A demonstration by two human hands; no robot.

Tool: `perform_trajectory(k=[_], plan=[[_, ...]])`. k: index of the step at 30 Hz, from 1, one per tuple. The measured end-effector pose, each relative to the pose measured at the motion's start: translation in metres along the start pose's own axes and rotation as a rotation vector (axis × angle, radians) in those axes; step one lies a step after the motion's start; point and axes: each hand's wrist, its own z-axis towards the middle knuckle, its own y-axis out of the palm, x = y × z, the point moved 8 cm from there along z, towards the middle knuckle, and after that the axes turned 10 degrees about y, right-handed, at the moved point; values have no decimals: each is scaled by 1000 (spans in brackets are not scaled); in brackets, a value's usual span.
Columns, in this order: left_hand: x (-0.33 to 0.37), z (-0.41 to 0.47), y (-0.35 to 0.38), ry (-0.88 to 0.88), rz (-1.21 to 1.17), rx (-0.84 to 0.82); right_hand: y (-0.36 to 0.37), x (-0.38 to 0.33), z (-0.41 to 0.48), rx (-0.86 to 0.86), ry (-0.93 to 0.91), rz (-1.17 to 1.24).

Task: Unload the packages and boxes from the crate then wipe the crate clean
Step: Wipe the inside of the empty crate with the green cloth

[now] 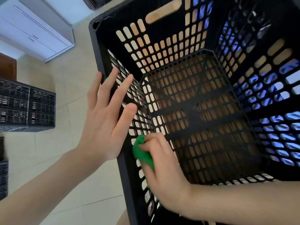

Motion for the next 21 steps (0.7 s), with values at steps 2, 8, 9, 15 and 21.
perform_trajectory(k=[2,8,9,15,21], plan=[[0,0,0,0,-4,-2,-6,-20,-9,-24,-124,37],[-1,1,0,10,-21,-9,1,-10,-8,-82,-389,-67],[-1,1,0,6,-32,-10,5,8,-3,-99,-355,-125],[-2,2,1,-15,-77,-10,23,127,18,-282,173,-371],[-1,2,2,-18,-76,-13,24,140,24,-147,385,-222]])
